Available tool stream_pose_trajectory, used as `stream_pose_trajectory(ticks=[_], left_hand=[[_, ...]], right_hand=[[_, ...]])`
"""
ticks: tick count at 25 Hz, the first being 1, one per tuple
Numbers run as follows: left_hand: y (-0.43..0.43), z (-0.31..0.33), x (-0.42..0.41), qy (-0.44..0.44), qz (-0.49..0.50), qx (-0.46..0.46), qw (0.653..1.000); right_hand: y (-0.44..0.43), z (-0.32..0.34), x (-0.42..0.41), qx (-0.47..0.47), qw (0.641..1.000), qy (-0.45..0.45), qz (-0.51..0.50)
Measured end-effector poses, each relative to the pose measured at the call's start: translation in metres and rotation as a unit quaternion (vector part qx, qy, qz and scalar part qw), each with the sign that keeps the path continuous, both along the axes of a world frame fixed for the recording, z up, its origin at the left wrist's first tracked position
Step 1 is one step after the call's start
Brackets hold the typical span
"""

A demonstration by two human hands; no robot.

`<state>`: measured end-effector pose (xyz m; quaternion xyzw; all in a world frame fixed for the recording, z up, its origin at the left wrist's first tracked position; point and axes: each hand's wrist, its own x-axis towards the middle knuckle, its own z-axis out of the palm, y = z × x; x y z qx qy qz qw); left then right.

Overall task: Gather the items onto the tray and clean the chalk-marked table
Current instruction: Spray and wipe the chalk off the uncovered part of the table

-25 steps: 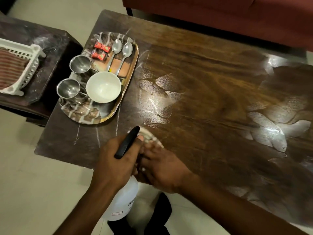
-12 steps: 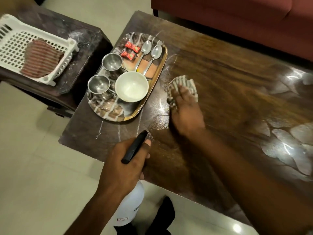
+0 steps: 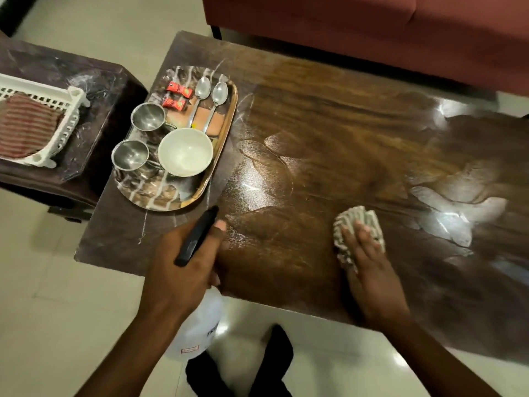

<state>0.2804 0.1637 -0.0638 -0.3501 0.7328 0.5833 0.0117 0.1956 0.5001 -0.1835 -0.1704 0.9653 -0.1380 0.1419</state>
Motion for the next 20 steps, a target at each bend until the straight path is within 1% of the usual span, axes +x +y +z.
stream_pose_trajectory(ticks=[1, 3, 4, 5, 6, 7, 9, 10, 11, 12, 13, 14, 15, 16, 17, 18, 20], left_hand=[[-0.001, 0.000, 0.002, 0.004, -0.002, -0.003, 1.000], [0.000, 0.000, 0.006, 0.010, -0.011, -0.012, 1.000], [-0.001, 0.000, 0.008, 0.014, -0.013, -0.015, 1.000], [0.000, 0.001, 0.009, 0.018, -0.015, -0.017, 1.000], [0.002, 0.001, 0.010, 0.021, -0.019, -0.019, 0.999], [0.004, 0.002, 0.010, 0.023, -0.027, -0.020, 0.999], [0.008, 0.004, 0.011, 0.024, -0.037, -0.014, 0.999], [0.009, 0.005, 0.011, 0.021, -0.043, -0.013, 0.999], [0.009, 0.006, 0.012, 0.017, -0.050, -0.015, 0.998], [0.009, 0.006, 0.014, 0.016, -0.059, -0.016, 0.998], [0.008, 0.007, 0.015, 0.016, -0.066, -0.016, 0.998], [0.007, 0.007, 0.017, 0.018, -0.072, -0.017, 0.997], [0.005, 0.006, 0.020, 0.019, -0.075, -0.018, 0.997], [0.004, 0.004, 0.022, 0.020, -0.074, -0.019, 0.997], [0.004, 0.002, 0.024, 0.022, -0.069, -0.019, 0.997], [0.002, 0.000, 0.025, 0.026, -0.061, -0.019, 0.998], [-0.001, -0.005, 0.027, 0.030, -0.044, -0.021, 0.998]], right_hand=[[0.019, 0.002, 0.010, -0.008, 0.995, 0.006, -0.104], [0.017, 0.000, 0.038, -0.025, 0.956, 0.027, -0.290], [-0.001, -0.003, 0.053, -0.038, 0.937, 0.031, -0.346], [-0.026, -0.004, 0.069, -0.048, 0.931, 0.034, -0.361], [-0.057, -0.003, 0.086, -0.056, 0.938, 0.039, -0.339], [-0.088, -0.003, 0.103, -0.062, 0.955, 0.041, -0.288], [-0.139, -0.003, 0.136, -0.058, 0.989, 0.025, -0.133], [-0.150, -0.002, 0.147, -0.057, 0.997, 0.012, -0.041], [-0.149, -0.001, 0.151, -0.053, 0.998, 0.008, 0.038], [-0.134, -0.003, 0.148, -0.051, 0.994, 0.013, 0.093], [-0.110, -0.004, 0.142, -0.047, 0.993, 0.026, 0.109], [-0.078, -0.006, 0.136, -0.042, 0.995, 0.028, 0.086], [-0.040, -0.007, 0.129, -0.040, 0.999, 0.021, 0.030], [0.003, -0.006, 0.123, -0.041, 0.998, 0.012, -0.054], [0.044, -0.002, 0.116, -0.038, 0.988, 0.011, -0.152], [0.080, 0.003, 0.110, -0.033, 0.968, 0.007, -0.249], [0.122, 0.016, 0.095, -0.038, 0.908, -0.009, -0.418]])
